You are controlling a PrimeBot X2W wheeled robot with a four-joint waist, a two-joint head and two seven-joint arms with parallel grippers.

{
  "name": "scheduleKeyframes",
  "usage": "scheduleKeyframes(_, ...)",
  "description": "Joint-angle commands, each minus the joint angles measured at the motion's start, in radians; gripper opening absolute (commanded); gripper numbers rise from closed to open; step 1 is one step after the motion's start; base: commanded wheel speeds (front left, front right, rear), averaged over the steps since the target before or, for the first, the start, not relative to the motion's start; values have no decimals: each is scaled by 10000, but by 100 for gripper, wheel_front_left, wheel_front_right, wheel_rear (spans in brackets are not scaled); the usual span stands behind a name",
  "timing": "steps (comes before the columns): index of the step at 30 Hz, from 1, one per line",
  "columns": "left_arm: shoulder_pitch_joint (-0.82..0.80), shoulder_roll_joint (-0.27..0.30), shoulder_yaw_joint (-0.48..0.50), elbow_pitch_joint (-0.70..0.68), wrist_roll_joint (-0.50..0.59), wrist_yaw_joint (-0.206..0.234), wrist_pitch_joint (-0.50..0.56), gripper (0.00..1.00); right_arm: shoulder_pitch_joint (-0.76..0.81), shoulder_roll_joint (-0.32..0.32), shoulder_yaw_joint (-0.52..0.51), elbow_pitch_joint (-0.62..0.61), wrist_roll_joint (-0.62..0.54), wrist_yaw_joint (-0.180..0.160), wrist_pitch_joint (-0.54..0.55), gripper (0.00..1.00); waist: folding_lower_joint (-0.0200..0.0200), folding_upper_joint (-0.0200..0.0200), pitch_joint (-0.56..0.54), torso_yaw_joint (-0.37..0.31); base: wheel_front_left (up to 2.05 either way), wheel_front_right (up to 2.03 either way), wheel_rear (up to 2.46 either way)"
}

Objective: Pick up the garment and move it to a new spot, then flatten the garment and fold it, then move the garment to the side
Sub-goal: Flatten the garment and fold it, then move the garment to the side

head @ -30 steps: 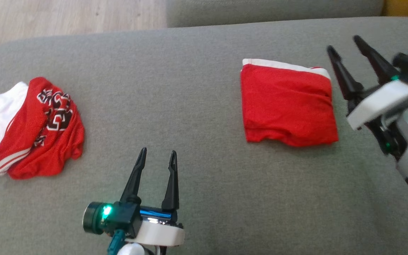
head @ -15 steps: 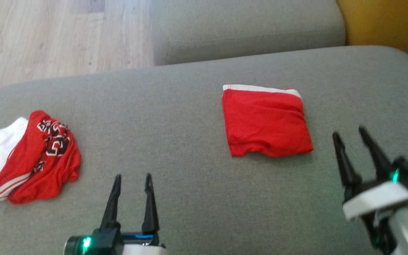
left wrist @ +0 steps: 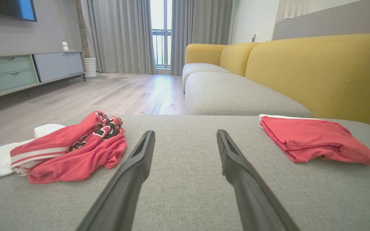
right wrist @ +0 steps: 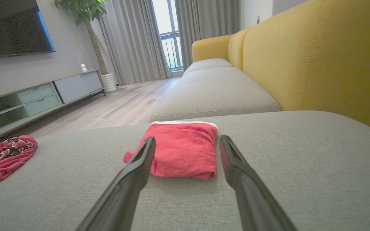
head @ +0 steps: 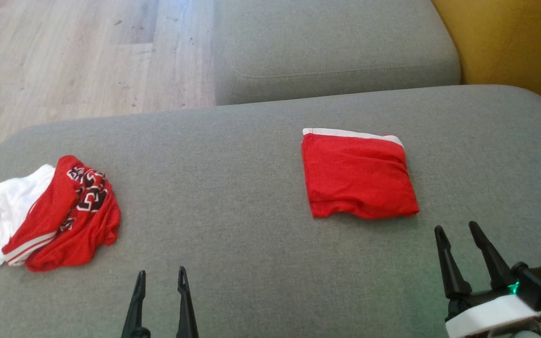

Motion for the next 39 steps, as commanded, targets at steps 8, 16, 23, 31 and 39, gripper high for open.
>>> scheduleKeyframes(8, -410, -43, 526, -196, 190, -209, -65, 100, -69, 44, 18, -309, -157, 67, -110, 100, 0, -1, -124, 139, 0, 0, 0)
scheduleKeyframes(16, -386, -43, 538, -149, 216, -251, -65, 100, -18, 57, -6, -306, -168, 67, -110, 100, 0, -1, -175, 160, 0, 0, 0)
scheduleKeyframes(23, -376, -43, 522, -116, 240, -266, -65, 100, 26, 87, -10, -338, -141, 67, -110, 100, 0, -1, -203, 188, 0, 0, 0)
scheduleKeyframes(31, -389, -43, 515, -97, 238, -283, -65, 100, 44, 68, -28, -334, -133, 67, -110, 100, 0, -1, -225, 229, 0, 0, 0)
scheduleKeyframes(39, -425, -43, 473, -163, 254, -272, -65, 100, 0, 14, -49, -210, -12, 67, -110, 100, 0, -1, 7, 303, 0, 0, 0)
